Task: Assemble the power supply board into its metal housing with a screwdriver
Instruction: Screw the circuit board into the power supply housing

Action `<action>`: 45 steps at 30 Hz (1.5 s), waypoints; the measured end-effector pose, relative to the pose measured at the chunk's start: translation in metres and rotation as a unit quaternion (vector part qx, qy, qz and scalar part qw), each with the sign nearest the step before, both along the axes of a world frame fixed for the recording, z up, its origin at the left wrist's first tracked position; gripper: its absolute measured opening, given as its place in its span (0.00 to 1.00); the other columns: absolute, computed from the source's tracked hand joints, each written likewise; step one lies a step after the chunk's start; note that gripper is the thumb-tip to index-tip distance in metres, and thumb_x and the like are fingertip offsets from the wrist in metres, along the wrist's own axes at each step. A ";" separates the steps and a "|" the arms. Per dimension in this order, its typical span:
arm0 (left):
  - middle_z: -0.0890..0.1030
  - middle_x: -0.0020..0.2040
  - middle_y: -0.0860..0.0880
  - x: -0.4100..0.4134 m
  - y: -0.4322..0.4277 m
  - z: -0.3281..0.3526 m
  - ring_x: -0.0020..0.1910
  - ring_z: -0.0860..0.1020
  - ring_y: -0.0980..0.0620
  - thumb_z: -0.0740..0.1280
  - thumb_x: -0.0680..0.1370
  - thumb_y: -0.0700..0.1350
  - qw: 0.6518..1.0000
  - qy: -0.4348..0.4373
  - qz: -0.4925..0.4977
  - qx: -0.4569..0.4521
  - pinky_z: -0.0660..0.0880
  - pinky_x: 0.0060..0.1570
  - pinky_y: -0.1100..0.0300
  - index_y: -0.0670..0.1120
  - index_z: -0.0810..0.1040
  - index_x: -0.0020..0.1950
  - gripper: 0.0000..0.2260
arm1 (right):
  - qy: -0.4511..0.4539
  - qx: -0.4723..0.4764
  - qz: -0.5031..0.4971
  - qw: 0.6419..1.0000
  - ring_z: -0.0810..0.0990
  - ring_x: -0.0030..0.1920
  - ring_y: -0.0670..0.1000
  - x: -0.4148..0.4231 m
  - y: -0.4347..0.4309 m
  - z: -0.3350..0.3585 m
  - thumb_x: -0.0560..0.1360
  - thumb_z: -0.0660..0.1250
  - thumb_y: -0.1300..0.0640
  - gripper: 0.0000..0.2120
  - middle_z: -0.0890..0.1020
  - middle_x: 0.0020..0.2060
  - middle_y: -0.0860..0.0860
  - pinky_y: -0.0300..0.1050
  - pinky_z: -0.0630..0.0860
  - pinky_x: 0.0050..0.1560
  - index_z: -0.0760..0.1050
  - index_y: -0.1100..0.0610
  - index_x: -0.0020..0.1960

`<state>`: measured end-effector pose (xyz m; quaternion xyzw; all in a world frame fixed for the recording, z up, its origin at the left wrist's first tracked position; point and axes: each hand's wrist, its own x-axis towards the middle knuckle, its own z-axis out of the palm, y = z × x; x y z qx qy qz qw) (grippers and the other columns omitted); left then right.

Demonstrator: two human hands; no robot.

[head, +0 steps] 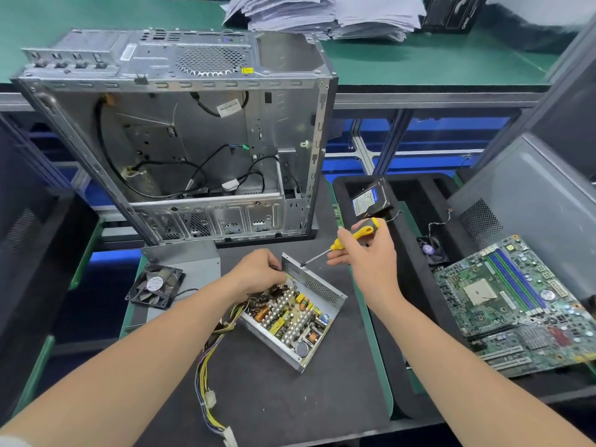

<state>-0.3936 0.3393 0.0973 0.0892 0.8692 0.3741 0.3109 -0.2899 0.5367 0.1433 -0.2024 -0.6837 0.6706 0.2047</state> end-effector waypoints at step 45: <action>0.85 0.47 0.41 0.001 0.018 -0.010 0.49 0.83 0.43 0.75 0.75 0.47 0.997 0.006 0.009 -0.074 0.77 0.43 0.54 0.37 0.83 0.48 0.12 | -0.040 0.386 0.121 0.914 0.77 0.44 0.39 0.008 -0.041 -0.011 0.76 0.76 0.56 0.09 0.81 0.39 0.43 0.25 0.68 0.44 0.75 0.50 0.49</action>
